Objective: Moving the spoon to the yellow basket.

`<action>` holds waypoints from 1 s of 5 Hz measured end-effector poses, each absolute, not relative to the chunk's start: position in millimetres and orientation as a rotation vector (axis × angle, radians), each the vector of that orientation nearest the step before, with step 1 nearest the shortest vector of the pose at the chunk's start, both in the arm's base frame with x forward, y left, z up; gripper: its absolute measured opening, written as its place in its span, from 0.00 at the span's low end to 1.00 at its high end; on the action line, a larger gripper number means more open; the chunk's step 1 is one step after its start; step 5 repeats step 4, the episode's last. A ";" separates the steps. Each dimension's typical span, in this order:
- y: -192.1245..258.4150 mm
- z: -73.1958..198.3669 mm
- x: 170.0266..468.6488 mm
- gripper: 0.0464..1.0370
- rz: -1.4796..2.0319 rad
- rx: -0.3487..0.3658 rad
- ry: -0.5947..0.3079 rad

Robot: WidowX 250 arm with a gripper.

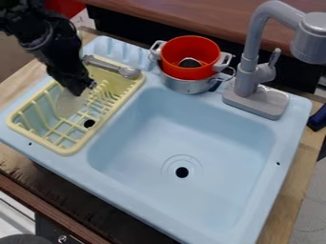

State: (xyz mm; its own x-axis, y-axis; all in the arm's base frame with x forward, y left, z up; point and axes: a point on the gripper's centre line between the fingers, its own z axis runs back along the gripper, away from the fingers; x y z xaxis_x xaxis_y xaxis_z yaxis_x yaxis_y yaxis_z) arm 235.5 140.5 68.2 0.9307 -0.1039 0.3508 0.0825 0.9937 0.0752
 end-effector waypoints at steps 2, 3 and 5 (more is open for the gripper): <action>137.1 58.2 216.3 0.03 -0.153 0.077 -0.197; 136.9 61.0 215.3 0.17 -0.104 0.075 -0.139; 134.4 61.8 221.0 0.42 -0.053 0.093 -0.152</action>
